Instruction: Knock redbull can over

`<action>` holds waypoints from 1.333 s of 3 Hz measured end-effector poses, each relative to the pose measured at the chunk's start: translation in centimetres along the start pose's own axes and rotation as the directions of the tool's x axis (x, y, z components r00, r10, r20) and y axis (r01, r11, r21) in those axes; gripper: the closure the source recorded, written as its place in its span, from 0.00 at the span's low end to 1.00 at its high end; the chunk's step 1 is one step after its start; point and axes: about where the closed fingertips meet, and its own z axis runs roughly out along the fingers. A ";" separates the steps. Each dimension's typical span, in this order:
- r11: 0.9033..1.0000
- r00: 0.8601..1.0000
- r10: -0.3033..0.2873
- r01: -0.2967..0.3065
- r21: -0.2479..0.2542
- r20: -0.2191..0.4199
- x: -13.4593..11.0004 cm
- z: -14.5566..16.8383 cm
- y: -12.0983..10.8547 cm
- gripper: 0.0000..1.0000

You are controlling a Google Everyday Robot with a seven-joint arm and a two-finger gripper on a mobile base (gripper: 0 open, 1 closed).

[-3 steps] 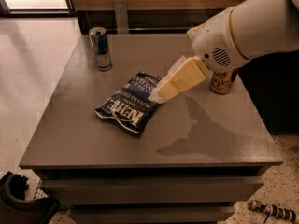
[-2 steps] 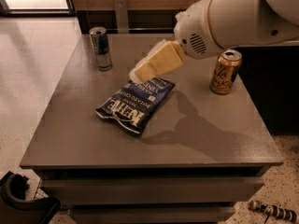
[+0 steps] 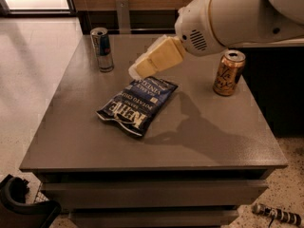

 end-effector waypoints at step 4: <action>0.986 0.959 0.157 -0.167 0.020 0.237 -1.6 14.9 -1.1 0.00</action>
Offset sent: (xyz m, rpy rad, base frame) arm 0.0918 0.0955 -0.0718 0.3225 -0.0332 -0.0253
